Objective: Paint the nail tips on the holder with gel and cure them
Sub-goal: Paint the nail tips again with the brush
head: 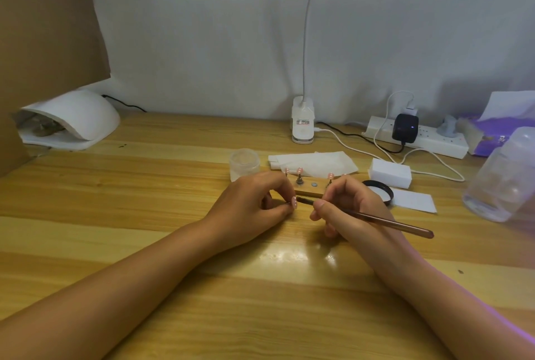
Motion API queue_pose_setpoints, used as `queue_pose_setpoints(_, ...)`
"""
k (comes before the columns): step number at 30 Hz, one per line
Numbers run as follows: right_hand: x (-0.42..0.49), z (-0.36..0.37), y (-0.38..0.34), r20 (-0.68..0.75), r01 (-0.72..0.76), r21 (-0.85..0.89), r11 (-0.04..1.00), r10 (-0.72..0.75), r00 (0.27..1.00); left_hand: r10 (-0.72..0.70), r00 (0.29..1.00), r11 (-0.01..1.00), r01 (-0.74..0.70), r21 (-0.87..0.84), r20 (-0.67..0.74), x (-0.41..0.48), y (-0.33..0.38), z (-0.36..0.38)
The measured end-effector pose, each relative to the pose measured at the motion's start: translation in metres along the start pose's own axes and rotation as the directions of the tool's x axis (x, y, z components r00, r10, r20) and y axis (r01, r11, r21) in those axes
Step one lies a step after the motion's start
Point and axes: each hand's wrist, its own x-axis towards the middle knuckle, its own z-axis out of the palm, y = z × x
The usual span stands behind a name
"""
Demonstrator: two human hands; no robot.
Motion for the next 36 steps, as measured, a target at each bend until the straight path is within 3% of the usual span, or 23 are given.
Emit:
queue_pose_setpoints(12, 0.0014, 0.0003, 0.0037, 0.029, 0.022, -0.126, 0.992, -0.018, 0.999, 0.005, 1.000, 1.000, -0.005, 0.005, 0.005, 0.0003, 0.0005, -0.0003)
queue_pose_setpoints(24, 0.0009, -0.0020, 0.0021, -0.008, 0.027, -0.060, 0.998, -0.028, 1.000, 0.010, 1.000, 1.000, -0.010, 0.007, 0.015, 0.0001, 0.0007, -0.0008)
queue_pose_setpoints(36, 0.0017, -0.0006, 0.0065, 0.036, 0.032, -0.152, 0.988, -0.027, 0.999, 0.003, 1.000, 1.000, -0.003, 0.014, 0.014, 0.0002, 0.0000, -0.0001)
